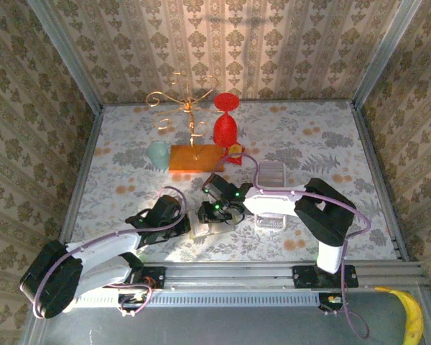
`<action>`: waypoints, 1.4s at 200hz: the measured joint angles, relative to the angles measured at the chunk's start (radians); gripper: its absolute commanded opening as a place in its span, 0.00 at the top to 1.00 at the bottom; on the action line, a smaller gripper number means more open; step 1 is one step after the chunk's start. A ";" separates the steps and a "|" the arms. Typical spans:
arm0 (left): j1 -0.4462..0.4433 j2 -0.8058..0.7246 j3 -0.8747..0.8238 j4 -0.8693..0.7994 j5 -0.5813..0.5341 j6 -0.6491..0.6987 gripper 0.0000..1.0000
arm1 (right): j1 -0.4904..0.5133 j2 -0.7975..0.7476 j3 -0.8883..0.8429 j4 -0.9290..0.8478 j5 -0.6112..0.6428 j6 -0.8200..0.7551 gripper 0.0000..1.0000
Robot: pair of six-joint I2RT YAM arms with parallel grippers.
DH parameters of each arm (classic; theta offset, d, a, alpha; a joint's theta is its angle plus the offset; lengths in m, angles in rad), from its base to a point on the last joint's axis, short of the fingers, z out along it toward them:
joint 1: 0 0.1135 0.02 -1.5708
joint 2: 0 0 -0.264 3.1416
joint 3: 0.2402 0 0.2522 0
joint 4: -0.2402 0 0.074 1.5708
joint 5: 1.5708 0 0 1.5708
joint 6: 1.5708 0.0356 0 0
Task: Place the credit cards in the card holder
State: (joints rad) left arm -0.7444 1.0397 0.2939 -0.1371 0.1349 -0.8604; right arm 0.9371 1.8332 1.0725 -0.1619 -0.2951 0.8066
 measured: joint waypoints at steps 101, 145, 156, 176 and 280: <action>0.000 0.006 0.000 0.011 0.003 0.000 1.00 | 0.010 -0.025 0.004 -0.077 0.061 -0.003 0.58; 0.000 0.005 0.000 0.011 0.003 0.000 1.00 | 0.017 -0.142 -0.060 -0.115 0.117 0.000 0.59; 0.000 0.004 0.000 0.010 0.003 0.000 1.00 | 0.019 -0.151 -0.071 -0.124 0.133 0.000 0.59; 0.000 0.000 -0.002 0.010 0.003 0.000 1.00 | 0.028 -0.157 -0.086 -0.160 0.183 0.007 0.56; 0.000 -0.003 -0.005 0.012 0.003 0.000 1.00 | 0.066 -0.121 -0.095 -0.236 0.289 0.019 0.51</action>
State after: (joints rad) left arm -0.7444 1.0367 0.2893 -0.1253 0.1379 -0.8604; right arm 1.0027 1.7119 0.9779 -0.3981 -0.0059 0.8261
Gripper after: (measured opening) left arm 0.050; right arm 0.494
